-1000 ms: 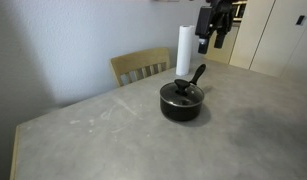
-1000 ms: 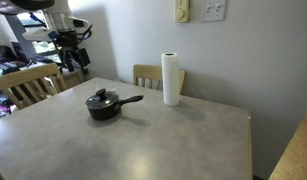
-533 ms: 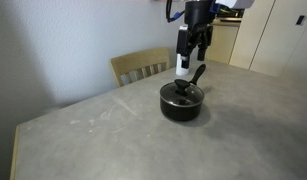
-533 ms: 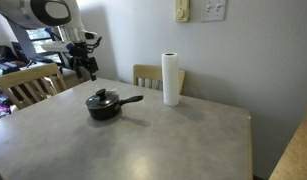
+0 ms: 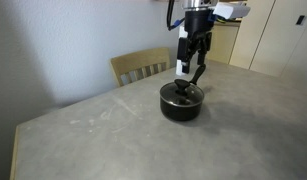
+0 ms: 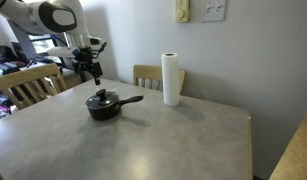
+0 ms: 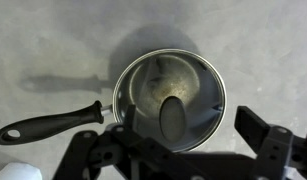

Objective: Remove the lid from the pot and put it on the table

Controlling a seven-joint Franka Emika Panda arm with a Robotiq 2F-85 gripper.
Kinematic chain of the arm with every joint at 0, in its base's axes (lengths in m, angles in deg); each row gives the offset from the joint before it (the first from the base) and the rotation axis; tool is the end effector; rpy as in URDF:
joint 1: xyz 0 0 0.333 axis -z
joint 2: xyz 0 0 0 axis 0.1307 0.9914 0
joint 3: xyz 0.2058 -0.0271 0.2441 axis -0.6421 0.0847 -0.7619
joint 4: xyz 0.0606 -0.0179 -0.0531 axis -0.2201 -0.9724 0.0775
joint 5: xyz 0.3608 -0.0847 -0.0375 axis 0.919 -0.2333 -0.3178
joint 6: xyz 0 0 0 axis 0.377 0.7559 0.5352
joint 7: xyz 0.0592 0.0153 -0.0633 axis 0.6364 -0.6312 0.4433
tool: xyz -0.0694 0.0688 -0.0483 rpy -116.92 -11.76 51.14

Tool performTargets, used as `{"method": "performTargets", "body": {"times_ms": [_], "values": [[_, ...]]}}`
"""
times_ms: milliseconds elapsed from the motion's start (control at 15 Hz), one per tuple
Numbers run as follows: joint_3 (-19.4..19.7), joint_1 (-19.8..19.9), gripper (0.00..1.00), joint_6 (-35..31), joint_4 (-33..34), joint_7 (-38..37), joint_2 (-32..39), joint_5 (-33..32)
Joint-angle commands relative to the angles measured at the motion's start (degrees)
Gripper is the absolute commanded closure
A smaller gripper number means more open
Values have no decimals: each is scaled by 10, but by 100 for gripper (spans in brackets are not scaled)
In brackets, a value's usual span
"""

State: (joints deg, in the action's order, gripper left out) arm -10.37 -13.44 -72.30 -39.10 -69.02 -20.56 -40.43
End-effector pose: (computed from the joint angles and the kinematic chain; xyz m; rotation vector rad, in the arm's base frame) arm 0.6029 0.0969 0.3411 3.1339 0.2059 -0.0338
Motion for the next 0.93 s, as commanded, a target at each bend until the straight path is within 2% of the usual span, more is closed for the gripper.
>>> {"method": "performTargets", "body": {"times_ms": [0,400,867], "values": [[-1,12,0,-17,37,41,48,-1],[-12,15,0,-11,107,90,117,9],[-3,1,0,11,157,33,170,6]]}}
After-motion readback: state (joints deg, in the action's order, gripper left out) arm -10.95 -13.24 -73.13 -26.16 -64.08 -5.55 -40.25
